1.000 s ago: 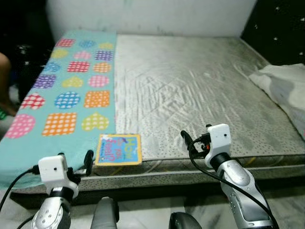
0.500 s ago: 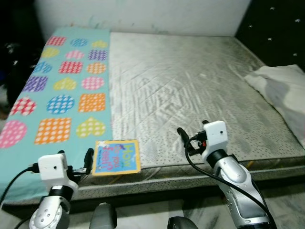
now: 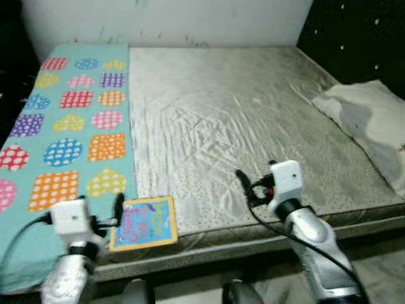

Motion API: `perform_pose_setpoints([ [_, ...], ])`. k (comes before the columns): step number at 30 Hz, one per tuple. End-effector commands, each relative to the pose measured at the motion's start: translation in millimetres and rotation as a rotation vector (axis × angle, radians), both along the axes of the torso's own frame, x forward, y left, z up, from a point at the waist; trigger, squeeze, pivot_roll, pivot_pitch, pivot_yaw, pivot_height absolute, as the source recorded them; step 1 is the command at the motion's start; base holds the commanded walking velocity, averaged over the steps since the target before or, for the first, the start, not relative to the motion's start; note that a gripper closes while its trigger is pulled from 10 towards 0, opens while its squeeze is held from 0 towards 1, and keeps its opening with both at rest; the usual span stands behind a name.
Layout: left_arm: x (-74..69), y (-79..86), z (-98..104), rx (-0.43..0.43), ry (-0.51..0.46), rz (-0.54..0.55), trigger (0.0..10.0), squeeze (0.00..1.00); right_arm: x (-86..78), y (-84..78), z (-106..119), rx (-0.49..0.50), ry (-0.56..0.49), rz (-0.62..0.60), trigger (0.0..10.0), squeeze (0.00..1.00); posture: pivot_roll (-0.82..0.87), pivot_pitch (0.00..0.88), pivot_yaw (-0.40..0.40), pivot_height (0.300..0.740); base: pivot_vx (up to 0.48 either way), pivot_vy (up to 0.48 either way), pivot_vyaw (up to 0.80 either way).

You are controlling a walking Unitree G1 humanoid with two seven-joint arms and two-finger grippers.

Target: Clean up the room

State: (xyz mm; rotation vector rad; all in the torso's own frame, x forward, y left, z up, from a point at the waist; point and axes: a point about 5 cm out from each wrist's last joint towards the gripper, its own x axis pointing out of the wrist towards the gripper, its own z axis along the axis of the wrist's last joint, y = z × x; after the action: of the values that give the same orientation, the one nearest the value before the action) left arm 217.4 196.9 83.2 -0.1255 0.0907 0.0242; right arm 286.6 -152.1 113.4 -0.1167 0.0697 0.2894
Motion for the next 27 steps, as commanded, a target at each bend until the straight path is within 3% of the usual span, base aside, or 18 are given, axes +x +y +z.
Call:
perform_pose_setpoints([
  [1,-2.7,6.4,-3.3,0.019,0.023,0.015,10.0,0.00,-0.8,4.3,-0.2,0.001,-0.006,0.022,10.0,0.00,-0.08,0.090,-0.068,0.652,0.000,0.000,0.00],
  [11,-0.9,5.1,-2.8,0.019,0.025,0.010,10.0,0.00,-0.1,5.3,0.6,-0.015,-0.016,0.030,10.0,0.00,-0.09,0.099,-0.068,0.652,0.000,0.000,0.75],
  [22,-0.7,2.0,-1.3,-0.003,0.006,-0.024,10.0,0.00,0.8,3.8,-0.7,-0.003,-0.009,0.013,10.0,0.00,-0.09,0.099,-0.068,0.652,0.000,0.000,0.00],
  [27,-0.5,2.1,-1.0,-0.005,0.004,-0.029,10.0,0.00,0.9,3.9,-0.6,-0.003,-0.009,0.013,10.0,0.00,-0.09,0.098,-0.067,0.652,0.260,0.000,0.00],
])
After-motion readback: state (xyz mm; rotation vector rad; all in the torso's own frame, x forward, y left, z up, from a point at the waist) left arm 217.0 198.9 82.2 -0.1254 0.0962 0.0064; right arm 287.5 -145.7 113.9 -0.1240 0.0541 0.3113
